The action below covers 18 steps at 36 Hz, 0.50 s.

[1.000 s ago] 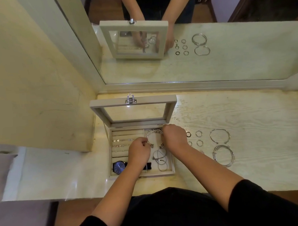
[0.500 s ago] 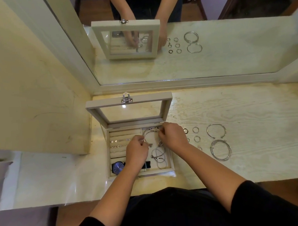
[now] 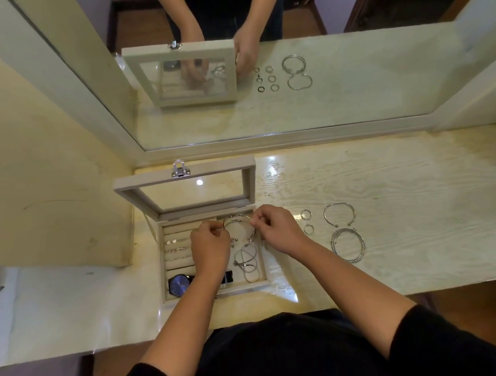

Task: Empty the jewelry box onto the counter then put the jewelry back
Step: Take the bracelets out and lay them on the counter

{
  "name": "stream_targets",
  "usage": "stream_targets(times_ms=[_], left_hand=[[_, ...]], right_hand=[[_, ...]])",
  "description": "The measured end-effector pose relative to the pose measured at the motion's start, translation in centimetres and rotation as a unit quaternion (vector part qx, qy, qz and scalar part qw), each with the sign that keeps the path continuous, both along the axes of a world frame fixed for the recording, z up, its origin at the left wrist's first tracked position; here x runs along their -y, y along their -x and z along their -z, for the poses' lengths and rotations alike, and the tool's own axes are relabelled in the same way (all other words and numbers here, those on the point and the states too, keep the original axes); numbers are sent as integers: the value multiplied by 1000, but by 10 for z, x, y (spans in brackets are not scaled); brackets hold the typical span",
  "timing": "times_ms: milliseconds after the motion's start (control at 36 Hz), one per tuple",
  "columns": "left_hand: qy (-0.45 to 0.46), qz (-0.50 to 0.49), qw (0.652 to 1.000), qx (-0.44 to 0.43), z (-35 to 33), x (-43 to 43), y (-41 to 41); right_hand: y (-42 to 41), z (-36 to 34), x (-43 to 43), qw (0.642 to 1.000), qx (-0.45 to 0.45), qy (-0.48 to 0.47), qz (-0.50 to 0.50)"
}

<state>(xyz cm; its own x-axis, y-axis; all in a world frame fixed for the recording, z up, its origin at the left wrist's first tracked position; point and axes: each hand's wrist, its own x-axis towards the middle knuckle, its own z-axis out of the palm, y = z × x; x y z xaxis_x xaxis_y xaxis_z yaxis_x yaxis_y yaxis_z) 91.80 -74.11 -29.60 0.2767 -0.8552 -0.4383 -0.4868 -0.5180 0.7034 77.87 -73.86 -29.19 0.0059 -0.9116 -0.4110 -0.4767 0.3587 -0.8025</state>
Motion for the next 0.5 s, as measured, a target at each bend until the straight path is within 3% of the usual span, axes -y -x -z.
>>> stream_targets(times_ms=[333, 500], left_hand=[[24, 13, 999, -36, -11, -3, 52], [60, 48, 997, -12, -9, -3, 75]], right_hand=[[43, -4, -7, 993, 103, -13, 64], [70, -4, -11, 988, 118, -17, 98]])
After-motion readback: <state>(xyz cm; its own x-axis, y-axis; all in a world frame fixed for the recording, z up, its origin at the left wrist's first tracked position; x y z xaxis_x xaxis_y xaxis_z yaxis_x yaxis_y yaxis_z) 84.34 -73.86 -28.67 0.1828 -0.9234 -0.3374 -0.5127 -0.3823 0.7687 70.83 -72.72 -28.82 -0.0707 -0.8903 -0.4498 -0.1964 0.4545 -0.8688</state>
